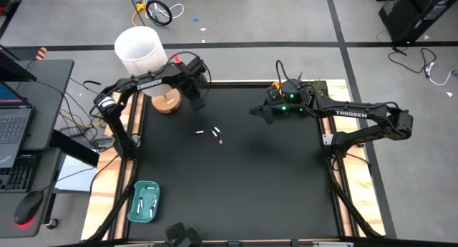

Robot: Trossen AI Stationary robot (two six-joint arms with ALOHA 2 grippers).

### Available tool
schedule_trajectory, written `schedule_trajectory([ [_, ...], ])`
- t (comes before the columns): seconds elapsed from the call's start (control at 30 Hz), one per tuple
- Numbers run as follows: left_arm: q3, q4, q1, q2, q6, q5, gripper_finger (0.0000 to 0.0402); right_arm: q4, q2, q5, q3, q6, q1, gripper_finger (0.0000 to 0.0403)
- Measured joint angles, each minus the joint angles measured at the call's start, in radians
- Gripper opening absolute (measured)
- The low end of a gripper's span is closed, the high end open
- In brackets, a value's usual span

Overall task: Sort batteries
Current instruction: Put the silver battery into the blue bin

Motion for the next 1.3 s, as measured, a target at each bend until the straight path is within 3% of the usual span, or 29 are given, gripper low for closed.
schedule_trajectory([
  [0.13, 0.101, -0.087, -0.023, -0.031, -0.097, 0.104, 0.0028, -0.011, 0.000, -0.009, 0.000, 0.000, 0.000, 0.0084],
  [0.27, 0.171, -0.149, -0.094, -0.087, -0.163, 0.108, 0.0028, -0.011, 0.000, -0.033, 0.000, 0.003, 0.000, 0.0084],
  [0.63, 0.188, -0.353, -0.454, -0.313, -0.575, -0.069, 0.0028, -0.014, 0.000, -0.142, 0.000, -0.034, 0.000, 0.0084],
  [0.83, 0.186, -0.530, -0.776, -0.392, -1.024, -0.147, 0.0028, -0.014, 0.000, -0.201, 0.000, -0.057, 0.000, 0.0084],
  [1.07, 0.111, -0.553, -1.188, -0.427, -1.648, -0.291, 0.0028, -0.014, 0.000, -0.278, 0.000, -0.078, 0.000, 0.0084],
  [1.3, 0.018, -0.564, -1.429, -0.400, -2.129, -0.353, 0.0028, -0.022, -0.006, -0.334, 0.000, -0.074, 0.002, 0.0084],
])
